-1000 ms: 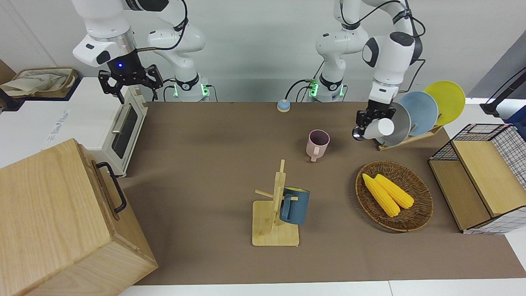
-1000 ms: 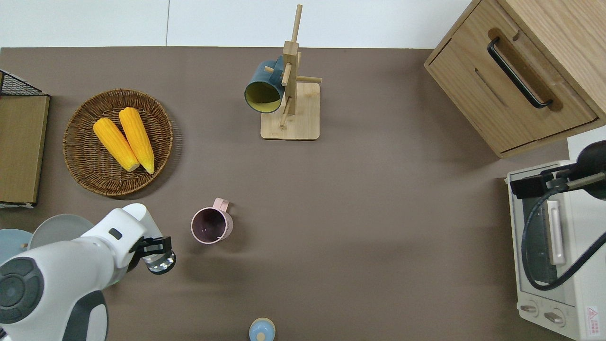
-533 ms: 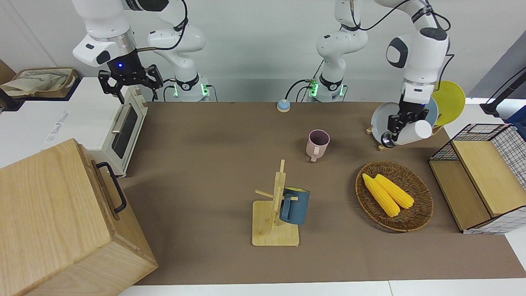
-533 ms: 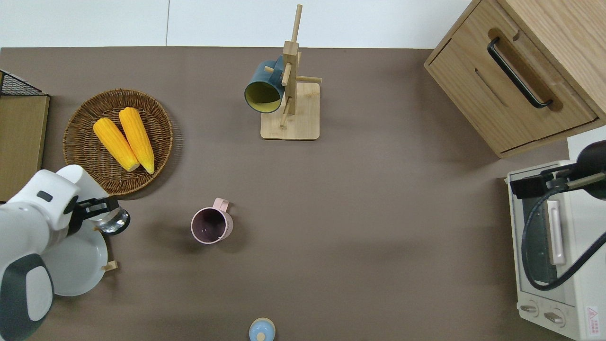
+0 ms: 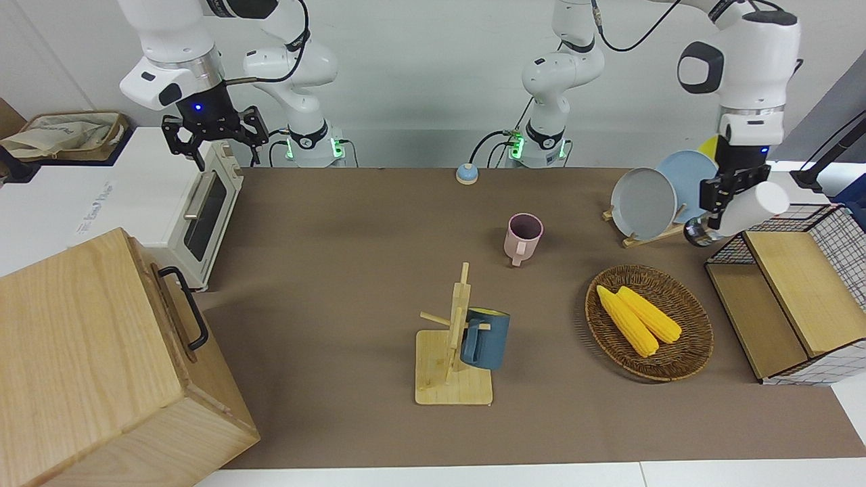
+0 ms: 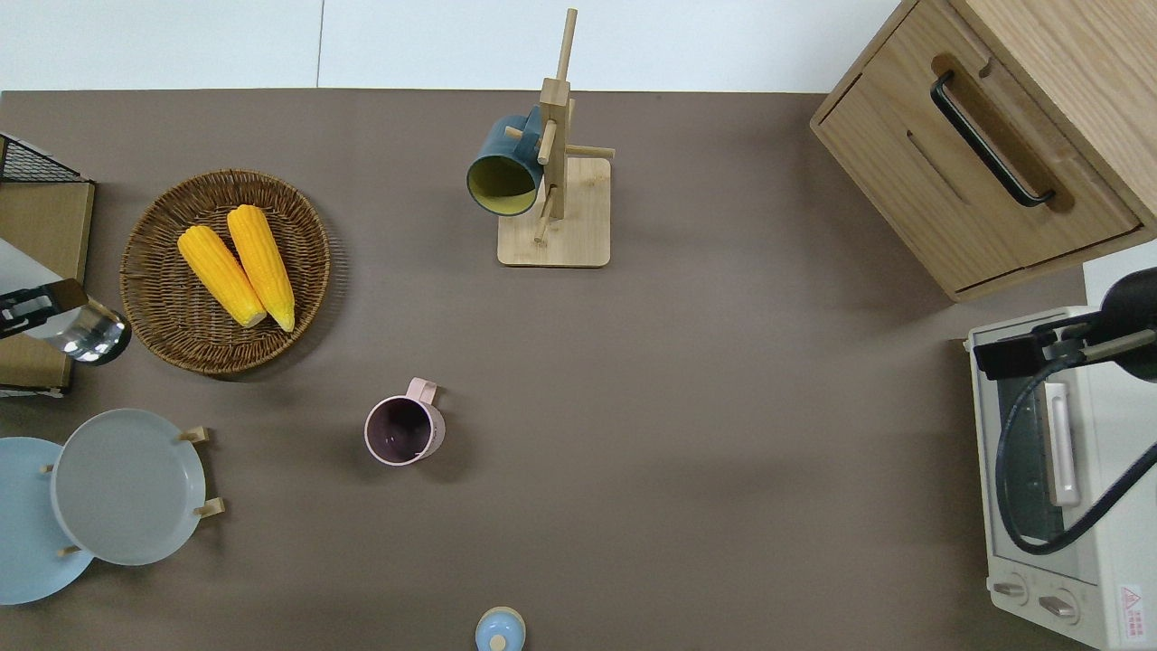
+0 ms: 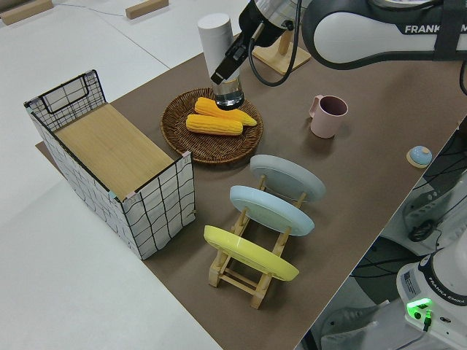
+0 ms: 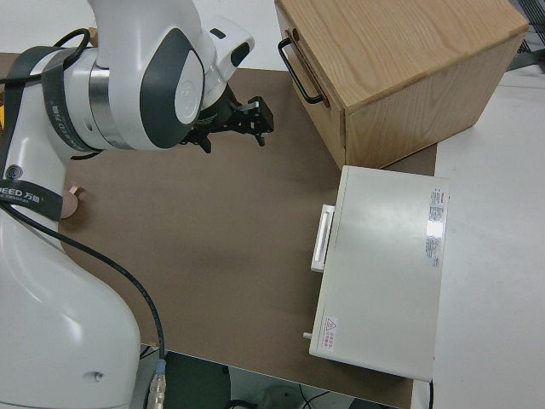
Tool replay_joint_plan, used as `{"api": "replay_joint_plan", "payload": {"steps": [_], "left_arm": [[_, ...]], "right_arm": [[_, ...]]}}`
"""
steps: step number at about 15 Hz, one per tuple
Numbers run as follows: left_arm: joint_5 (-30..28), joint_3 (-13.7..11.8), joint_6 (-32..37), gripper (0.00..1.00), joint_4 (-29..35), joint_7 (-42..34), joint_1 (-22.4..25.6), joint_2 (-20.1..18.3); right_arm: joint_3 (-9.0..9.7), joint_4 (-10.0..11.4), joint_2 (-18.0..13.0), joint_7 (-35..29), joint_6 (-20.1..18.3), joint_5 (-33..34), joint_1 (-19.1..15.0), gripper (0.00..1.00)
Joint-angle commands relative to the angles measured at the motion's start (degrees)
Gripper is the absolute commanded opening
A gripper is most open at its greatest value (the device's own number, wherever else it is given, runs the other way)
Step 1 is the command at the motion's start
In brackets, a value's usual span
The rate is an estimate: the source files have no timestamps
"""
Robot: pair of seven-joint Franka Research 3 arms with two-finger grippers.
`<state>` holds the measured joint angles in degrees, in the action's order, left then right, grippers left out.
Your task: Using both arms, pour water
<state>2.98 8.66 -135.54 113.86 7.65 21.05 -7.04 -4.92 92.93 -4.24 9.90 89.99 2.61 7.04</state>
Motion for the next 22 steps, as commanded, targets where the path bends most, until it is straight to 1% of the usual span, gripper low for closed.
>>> {"api": "replay_joint_plan", "payload": {"steps": [1,3,4,8,9,10,13,15,16,18,19,20,22], "left_arm": [[1.3,-2.3,0.0,0.00,-5.3,-5.0,1.2,3.0],[0.5,-5.6,0.0,0.00,-7.9,-9.7,0.9,4.0],[-0.7,-6.5,0.0,0.00,-9.4,-11.7,0.8,5.0],[-5.7,-8.4,0.0,0.00,-14.8,-17.0,0.9,8.5],[-7.7,-9.1,-0.1,0.00,-15.7,-18.2,0.9,9.2],[-10.2,-10.4,-0.1,0.00,-16.6,-20.7,0.9,10.0],[-18.8,-13.8,-0.2,0.00,-18.0,-31.0,1.0,11.9],[-24.2,-16.6,-0.1,0.00,-18.6,-37.4,0.9,13.0],[-26.6,-17.1,-0.2,0.00,-18.6,-40.1,0.9,13.1],[-30.2,-17.4,-0.3,0.00,-18.6,-44.3,1.1,13.9],[-31.9,-17.4,-0.8,0.00,-18.6,-45.6,2.0,14.3],[-33.3,-17.4,-2.0,0.00,-18.6,-47.2,2.8,15.1],[-36.1,-17.4,-5.3,0.00,-18.5,-50.6,2.9,16.7]], "right_arm": [[0.09,-0.4,-0.2,0.2,-0.9,-1.1,-0.3,0.992],[0.09,-0.4,-0.2,0.2,-0.9,-1.1,-0.3,0.992],[0.09,-0.4,-0.2,0.2,-0.9,-1.1,-0.3,0.992],[0.09,-0.4,-0.2,0.2,-0.9,-1.1,-0.3,0.992],[0.09,-0.4,-0.2,0.2,-0.9,-1.1,-0.3,0.992],[0.09,-0.4,-0.2,0.2,-0.9,-1.1,-0.3,0.992],[0.09,-0.4,-0.2,0.2,-0.9,-1.1,-0.3,0.992],[0.09,-0.4,-0.2,0.2,-0.9,-1.1,-0.3,0.992],[0.09,-0.4,-0.2,0.2,-0.9,-1.1,-0.3,0.992],[0.09,-0.4,-0.2,0.2,-0.9,-1.1,-0.3,0.992],[0.09,-0.4,-0.2,0.2,-0.9,-1.1,-0.3,0.992],[0.09,-0.4,-0.2,0.2,-0.9,-1.1,-0.3,0.992],[0.09,-0.4,-0.2,0.2,-0.9,-1.1,-0.3,0.992]]}}
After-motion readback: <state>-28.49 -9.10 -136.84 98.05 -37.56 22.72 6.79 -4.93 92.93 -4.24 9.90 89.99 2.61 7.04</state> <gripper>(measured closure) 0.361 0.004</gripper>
